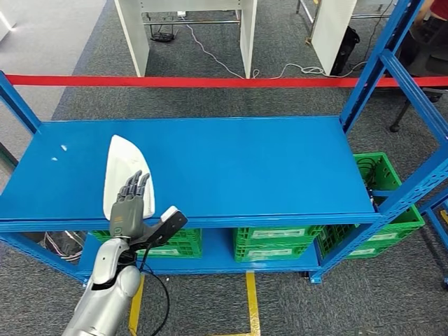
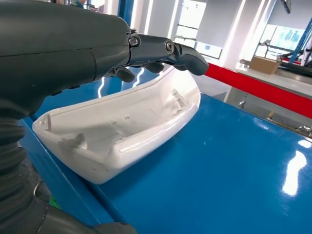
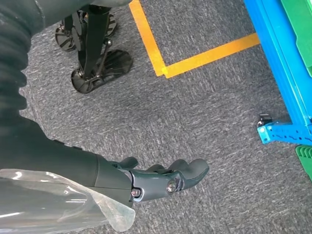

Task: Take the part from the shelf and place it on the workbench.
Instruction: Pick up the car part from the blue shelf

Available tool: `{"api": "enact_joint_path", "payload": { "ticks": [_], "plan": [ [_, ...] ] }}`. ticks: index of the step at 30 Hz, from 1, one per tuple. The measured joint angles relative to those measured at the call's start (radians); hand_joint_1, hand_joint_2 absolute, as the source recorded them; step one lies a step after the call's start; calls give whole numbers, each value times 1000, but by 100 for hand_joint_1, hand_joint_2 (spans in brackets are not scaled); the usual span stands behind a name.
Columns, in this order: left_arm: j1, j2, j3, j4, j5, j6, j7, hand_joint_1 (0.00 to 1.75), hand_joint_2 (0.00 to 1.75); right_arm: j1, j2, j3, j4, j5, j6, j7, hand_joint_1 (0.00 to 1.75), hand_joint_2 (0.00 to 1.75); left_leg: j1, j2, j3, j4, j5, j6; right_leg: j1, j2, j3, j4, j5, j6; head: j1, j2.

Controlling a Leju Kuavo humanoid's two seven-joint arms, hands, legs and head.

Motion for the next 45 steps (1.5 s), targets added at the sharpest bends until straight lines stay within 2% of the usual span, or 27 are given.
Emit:
{"api": "enact_joint_path", "payload": {
  "ticks": [11, 19, 20, 21, 24, 25, 27, 45],
  "plan": [
    [-5, 4, 30, 11, -22, -2, 28, 0, 175, 0, -2, 9, 7, 1, -1, 0, 0, 175, 0, 0, 0, 0, 0, 0, 0, 0, 0, 0, 0, 0, 0, 0],
    [-31, 7, 37, 35, -98, -71, 95, 4, 175, -1, -2, 13, 7, 1, -1, 0, 0, 175, 0, 0, 0, 0, 0, 0, 0, 0, 0, 0, 0, 0, 0, 0],
    [-36, 7, 37, 38, -105, -82, 100, 13, 175, -1, -2, 13, 7, 1, -1, 0, 0, 175, 0, 0, 0, 0, 0, 0, 0, 0, 0, 0, 0, 0, 0, 0],
    [-40, 7, 37, 40, -110, -92, 106, 38, 175, -1, -2, 15, 7, 1, -1, 0, 0, 175, 0, 0, 0, 0, 0, 0, 0, 0, 0, 0, 0, 0, 0, 0],
    [-51, 7, 37, 53, -119, -118, 117, 145, 175, -1, -2, 17, 7, 1, 0, 0, 0, 175, 0, 0, 0, 0, 1, -1, 0, 0, 0, 0, 0, 0, 0, 0],
    [-54, 7, 37, 58, -121, -125, 119, 164, 175, -1, -2, 18, 7, 2, 0, 0, 0, 175, 0, 0, 0, 0, 1, -1, 0, 0, 0, 0, 0, 0, 0, 0],
    [-58, 7, 37, 65, -123, -136, 120, 175, 175, -1, -2, 18, 7, 2, 0, 0, 0, 175, 0, 0, 1, 0, 1, -1, 0, 0, 1, 0, 0, 0, 0, 0],
    [-64, 7, 27, 62, -124, -170, 121, 175, 175, 0, -2, 19, 7, 0, 0, 0, 0, 175, 0, 0, 0, 0, 3, -3, 0, 0, 0, 1, 2, 0, 0, 0]
  ]
}}
